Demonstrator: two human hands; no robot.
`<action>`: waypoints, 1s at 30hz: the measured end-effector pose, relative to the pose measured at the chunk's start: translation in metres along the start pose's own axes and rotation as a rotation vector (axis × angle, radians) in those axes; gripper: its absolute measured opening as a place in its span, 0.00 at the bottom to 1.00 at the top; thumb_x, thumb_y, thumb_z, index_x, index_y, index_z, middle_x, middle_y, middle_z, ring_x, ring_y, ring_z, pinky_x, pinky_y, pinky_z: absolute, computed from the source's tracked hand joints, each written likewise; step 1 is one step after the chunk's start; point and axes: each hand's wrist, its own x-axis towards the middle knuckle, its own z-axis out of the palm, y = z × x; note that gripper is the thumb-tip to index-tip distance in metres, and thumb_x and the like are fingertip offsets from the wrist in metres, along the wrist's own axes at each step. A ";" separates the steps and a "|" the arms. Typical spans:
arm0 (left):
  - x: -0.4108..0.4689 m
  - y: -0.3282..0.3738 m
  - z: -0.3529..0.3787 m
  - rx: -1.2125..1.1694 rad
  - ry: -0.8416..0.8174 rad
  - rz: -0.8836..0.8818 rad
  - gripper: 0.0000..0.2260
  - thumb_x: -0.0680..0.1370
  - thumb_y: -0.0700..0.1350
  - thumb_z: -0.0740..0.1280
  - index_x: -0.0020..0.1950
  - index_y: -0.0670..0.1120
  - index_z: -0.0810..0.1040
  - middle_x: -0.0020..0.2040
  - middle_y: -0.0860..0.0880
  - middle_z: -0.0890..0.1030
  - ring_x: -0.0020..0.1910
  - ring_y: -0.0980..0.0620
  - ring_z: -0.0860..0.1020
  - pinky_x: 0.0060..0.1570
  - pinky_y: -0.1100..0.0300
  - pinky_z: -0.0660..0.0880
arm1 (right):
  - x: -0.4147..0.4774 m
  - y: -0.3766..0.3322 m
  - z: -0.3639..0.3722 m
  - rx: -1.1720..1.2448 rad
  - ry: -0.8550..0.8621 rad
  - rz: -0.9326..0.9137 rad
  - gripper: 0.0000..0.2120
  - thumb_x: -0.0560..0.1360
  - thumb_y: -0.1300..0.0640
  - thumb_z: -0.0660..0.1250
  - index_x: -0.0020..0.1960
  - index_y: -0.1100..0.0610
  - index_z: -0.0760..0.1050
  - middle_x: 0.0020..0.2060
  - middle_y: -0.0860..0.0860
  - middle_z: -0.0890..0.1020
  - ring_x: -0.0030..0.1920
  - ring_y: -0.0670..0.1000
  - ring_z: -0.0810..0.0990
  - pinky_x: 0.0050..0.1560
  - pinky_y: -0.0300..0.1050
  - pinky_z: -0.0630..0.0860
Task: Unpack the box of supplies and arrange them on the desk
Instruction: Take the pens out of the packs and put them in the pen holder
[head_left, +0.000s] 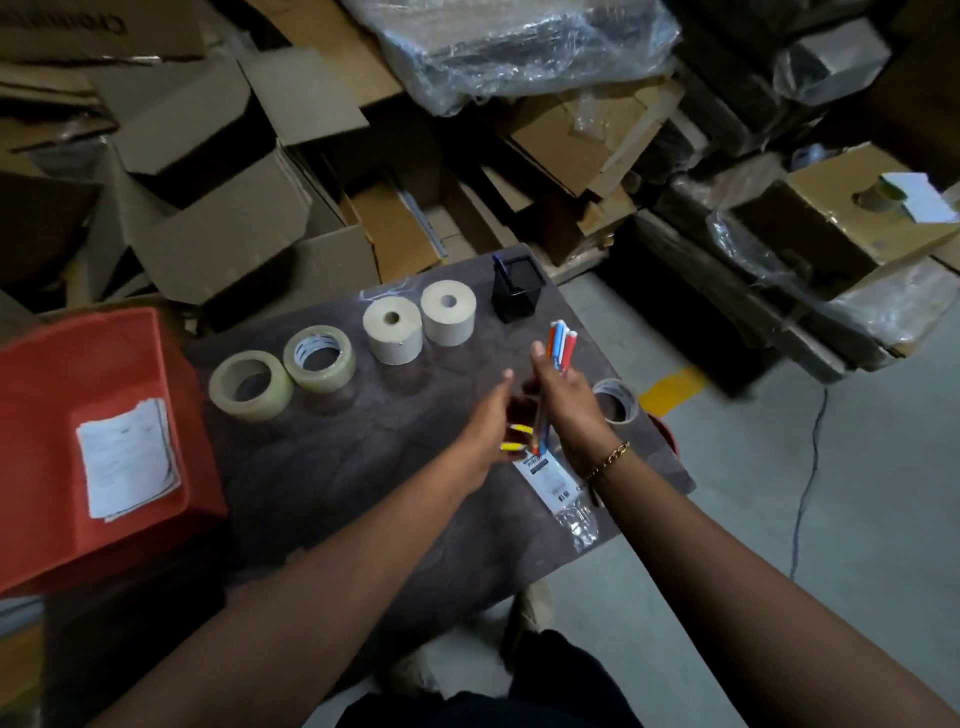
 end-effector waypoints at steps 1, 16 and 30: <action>-0.002 -0.002 0.005 0.014 -0.018 -0.030 0.19 0.82 0.57 0.53 0.45 0.48 0.77 0.38 0.48 0.81 0.36 0.49 0.79 0.39 0.58 0.75 | 0.008 -0.004 0.001 -0.053 0.008 -0.005 0.21 0.78 0.37 0.60 0.45 0.55 0.75 0.39 0.49 0.83 0.42 0.48 0.82 0.45 0.44 0.78; 0.111 0.068 0.046 0.208 0.257 0.149 0.17 0.82 0.57 0.55 0.44 0.48 0.77 0.31 0.52 0.76 0.25 0.56 0.73 0.30 0.63 0.68 | 0.180 -0.050 -0.074 -0.173 -0.400 0.048 0.09 0.78 0.54 0.68 0.40 0.55 0.77 0.31 0.54 0.79 0.27 0.47 0.74 0.27 0.38 0.71; 0.139 0.070 0.000 0.151 0.495 0.141 0.13 0.82 0.55 0.58 0.59 0.49 0.73 0.47 0.48 0.79 0.36 0.51 0.75 0.37 0.59 0.69 | 0.353 -0.060 -0.015 -0.763 -0.218 -0.091 0.19 0.75 0.47 0.71 0.58 0.59 0.77 0.47 0.56 0.84 0.45 0.54 0.84 0.44 0.50 0.83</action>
